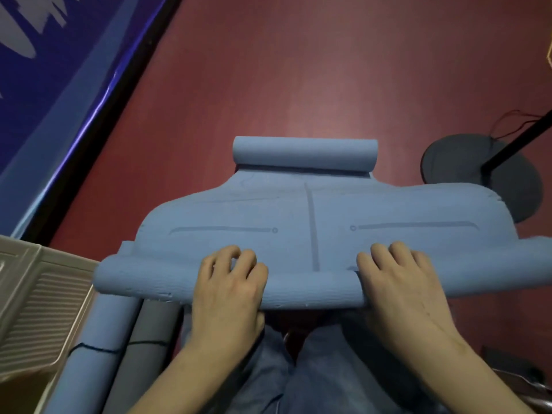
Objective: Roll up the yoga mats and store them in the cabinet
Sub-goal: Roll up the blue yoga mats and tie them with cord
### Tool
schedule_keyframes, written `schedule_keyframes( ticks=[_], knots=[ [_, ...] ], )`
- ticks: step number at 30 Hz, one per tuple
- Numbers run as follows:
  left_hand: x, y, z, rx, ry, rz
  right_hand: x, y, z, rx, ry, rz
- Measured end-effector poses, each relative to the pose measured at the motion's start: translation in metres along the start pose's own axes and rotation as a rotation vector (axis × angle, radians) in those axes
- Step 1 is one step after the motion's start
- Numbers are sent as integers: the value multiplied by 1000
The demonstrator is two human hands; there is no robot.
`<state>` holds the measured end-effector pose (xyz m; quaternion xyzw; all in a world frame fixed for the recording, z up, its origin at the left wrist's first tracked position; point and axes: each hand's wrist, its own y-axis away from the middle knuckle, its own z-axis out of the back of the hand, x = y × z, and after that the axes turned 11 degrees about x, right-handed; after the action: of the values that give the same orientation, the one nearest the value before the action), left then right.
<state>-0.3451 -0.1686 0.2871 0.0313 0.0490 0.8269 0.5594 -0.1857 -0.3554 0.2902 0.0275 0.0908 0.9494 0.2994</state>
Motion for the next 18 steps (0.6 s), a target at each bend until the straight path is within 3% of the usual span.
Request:
schedule_keyframes(
  ticks=[4, 8, 14, 18],
  knots=[
    [0, -9, 3, 19, -6, 98, -2, -27, 17, 183, 57, 73],
    [-11, -10, 3, -22, -35, 49, -14, -48, 41, 439, -4, 120],
    [-23, -8, -13, -69, -116, 24, -22, -71, 62, 663, 0, 146],
    [-15, -18, -14, -81, -109, -30, -19, -65, 54, 603, 17, 110]
  ],
)
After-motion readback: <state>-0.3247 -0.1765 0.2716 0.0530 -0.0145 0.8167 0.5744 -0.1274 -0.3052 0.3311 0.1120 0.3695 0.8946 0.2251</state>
